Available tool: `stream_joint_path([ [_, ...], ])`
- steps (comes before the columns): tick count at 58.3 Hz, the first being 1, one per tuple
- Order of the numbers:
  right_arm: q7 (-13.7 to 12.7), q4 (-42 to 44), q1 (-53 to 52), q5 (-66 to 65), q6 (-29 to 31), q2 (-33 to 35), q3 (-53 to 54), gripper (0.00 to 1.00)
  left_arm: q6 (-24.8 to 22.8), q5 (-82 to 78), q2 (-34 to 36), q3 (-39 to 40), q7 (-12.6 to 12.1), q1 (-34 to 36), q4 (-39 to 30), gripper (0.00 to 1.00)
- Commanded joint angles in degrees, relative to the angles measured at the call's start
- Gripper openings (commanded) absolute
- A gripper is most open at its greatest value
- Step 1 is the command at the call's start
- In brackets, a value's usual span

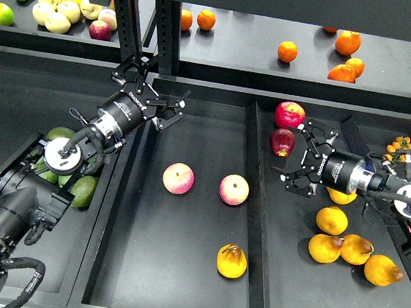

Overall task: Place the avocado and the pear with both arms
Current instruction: 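Move the open right gripper down toward the yellow pear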

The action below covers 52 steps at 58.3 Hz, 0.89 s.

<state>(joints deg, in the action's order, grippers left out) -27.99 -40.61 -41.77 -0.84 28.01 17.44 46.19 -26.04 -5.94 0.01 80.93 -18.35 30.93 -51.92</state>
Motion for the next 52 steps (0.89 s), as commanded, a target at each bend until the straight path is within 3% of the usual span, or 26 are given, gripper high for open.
stream_joint_path([
  [1,-0.01,-0.44,1.34,1.02,-0.01,-0.57,0.57,1.00,0.03,-0.04,-0.01,0.45,0.95,-2.01,-1.87,0.99],
  [17,-0.01,-0.09,0.12,0.14,-0.01,0.84,-2.86,1.00,-0.15,-0.04,-0.01,1.68,1.04,-4.12,-2.49,0.99],
  [37,-0.01,-0.44,-6.74,-2.58,-0.01,1.98,-24.74,1.00,-0.85,0.05,-0.01,1.68,1.04,-4.74,-2.49,0.99],
  [52,-0.01,0.18,-4.89,-2.76,-0.01,-1.88,-25.71,1.00,-0.94,0.05,-0.01,1.59,1.04,-5.00,-2.84,0.99],
])
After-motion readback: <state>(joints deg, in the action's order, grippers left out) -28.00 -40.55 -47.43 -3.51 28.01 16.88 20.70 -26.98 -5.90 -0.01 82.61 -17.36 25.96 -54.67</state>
